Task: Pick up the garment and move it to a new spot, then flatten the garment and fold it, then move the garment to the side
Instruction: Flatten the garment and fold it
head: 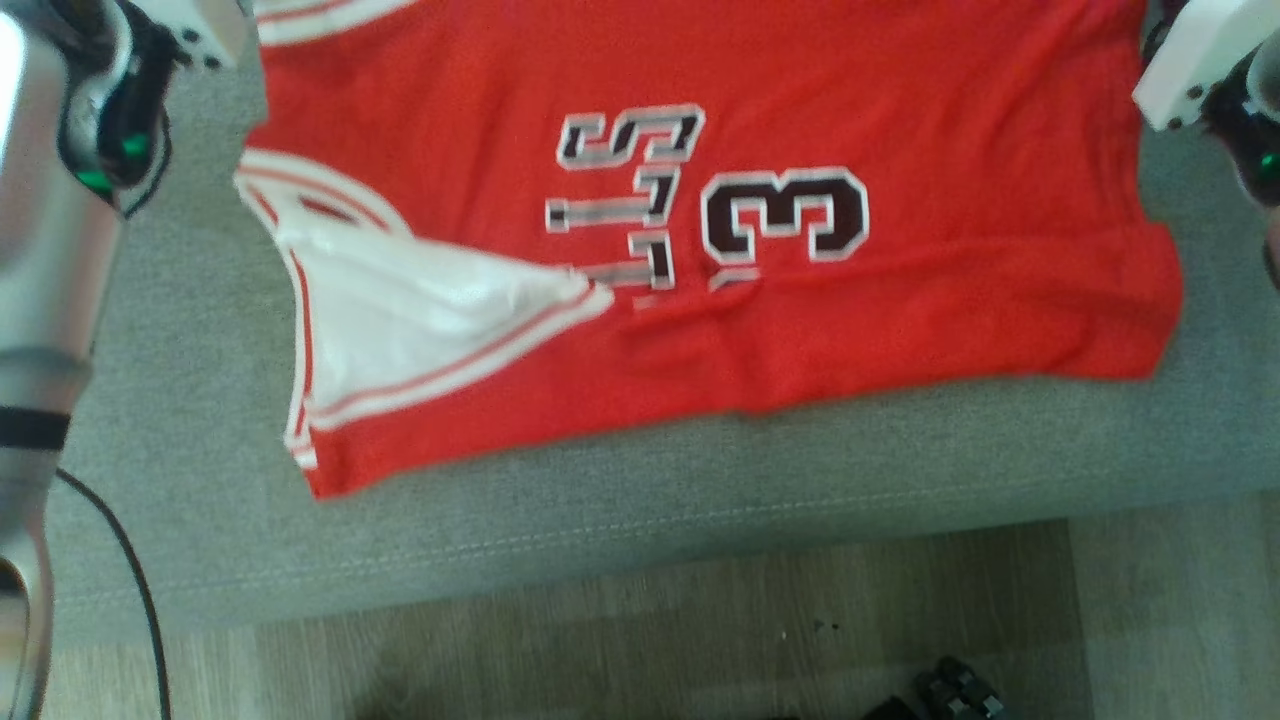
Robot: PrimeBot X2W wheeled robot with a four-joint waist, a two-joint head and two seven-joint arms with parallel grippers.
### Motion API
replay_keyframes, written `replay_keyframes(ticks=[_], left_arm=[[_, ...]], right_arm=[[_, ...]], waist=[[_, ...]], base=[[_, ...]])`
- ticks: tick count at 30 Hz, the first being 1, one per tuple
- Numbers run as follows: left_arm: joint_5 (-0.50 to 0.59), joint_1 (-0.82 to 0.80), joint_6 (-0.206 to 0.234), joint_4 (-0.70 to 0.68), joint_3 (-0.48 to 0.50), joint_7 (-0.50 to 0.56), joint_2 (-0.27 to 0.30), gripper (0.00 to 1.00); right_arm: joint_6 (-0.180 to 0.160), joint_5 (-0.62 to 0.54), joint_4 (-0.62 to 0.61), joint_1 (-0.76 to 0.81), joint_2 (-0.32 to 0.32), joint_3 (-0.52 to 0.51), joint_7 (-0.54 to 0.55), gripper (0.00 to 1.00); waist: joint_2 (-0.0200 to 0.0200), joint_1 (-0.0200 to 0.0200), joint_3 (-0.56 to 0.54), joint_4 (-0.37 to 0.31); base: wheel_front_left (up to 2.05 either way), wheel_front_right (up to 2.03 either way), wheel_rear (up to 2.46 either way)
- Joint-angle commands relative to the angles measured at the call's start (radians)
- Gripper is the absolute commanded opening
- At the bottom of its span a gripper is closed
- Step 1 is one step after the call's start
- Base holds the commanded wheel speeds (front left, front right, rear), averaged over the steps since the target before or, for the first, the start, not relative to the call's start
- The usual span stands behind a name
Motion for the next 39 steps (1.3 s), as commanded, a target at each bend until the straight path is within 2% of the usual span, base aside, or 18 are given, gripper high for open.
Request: replay_keyframes(ticks=[1,6,12,23,31,37,39], left_arm=[[0.006,-0.065,0.014,-0.006,0.054,-0.019,0.051,0.00],[-0.011,-0.093,0.022,0.035,0.079,-0.073,0.033,0.00],[-0.016,-0.067,-0.013,0.072,0.057,-0.098,0.018,0.00],[-0.012,0.045,-0.040,-0.005,0.027,-0.127,0.061,0.00],[-0.019,0.188,-0.026,-0.180,0.011,-0.091,0.139,0.00],[-0.006,0.321,-0.016,-0.366,-0.034,0.023,0.248,0.00],[0.001,0.383,-0.009,-0.460,-0.056,0.081,0.305,0.00]], right_arm=[[0.006,-0.018,-0.009,-0.023,-0.005,-0.010,-0.033,0.00],[0.006,-0.074,0.029,-0.054,0.003,-0.018,-0.147,0.00],[0.006,-0.081,0.079,-0.036,0.047,-0.027,-0.207,0.00],[0.006,-0.052,0.082,0.033,0.051,-0.011,-0.291,0.00],[0.006,-0.011,0.046,0.113,0.023,0.009,-0.330,0.00],[0.006,0.027,0.005,0.185,-0.007,0.039,-0.303,0.00],[0.006,0.052,-0.031,0.218,-0.024,0.061,-0.268,0.00]], waist=[[0.0000,0.0000,0.003,-0.001],[0.0000,0.0000,0.002,-0.003],[0.0000,0.0000,-0.016,-0.006],[0.0000,0.0000,-0.090,-0.002],[0.0000,0.0000,-0.159,0.009],[0.0000,0.0000,-0.194,0.015],[0.0000,0.0000,-0.203,0.014]], base=[[0.00,0.00,0.00],[0.00,0.00,0.00],[0.00,0.00,0.00],[0.00,0.00,0.00],[0.00,0.00,0.00],[0.00,0.00,0.00],[0.00,0.00,0.00]])
